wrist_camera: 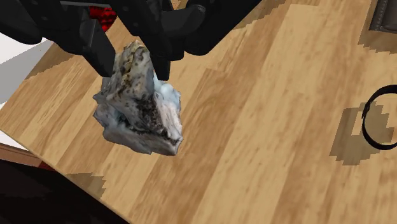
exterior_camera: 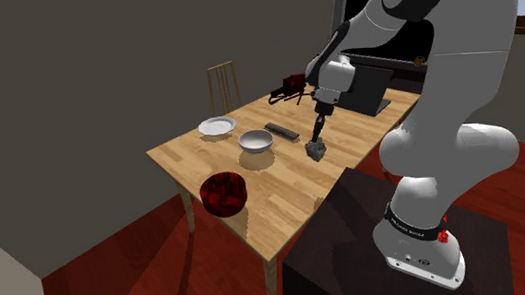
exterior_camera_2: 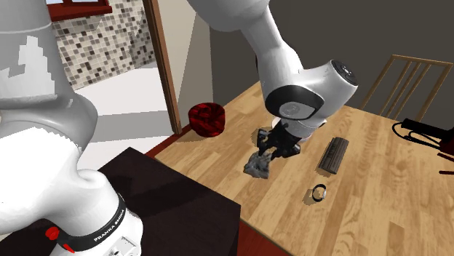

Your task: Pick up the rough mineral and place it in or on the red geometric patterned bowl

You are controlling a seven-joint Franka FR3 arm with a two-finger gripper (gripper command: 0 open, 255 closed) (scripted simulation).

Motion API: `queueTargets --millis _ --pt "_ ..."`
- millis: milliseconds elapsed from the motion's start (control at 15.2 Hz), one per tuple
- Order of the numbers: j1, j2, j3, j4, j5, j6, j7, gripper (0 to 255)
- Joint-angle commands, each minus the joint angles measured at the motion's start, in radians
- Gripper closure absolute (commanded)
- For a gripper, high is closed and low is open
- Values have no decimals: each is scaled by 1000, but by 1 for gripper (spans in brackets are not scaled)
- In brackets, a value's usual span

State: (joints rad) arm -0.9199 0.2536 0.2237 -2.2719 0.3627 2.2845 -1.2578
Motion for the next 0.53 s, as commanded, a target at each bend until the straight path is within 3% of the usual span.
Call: queueTargets --millis 0,462 --pt "-1 -24 0 0 -1 -24 6 255" --pt "-6 -98 -1 13 -5 -109 27 255"
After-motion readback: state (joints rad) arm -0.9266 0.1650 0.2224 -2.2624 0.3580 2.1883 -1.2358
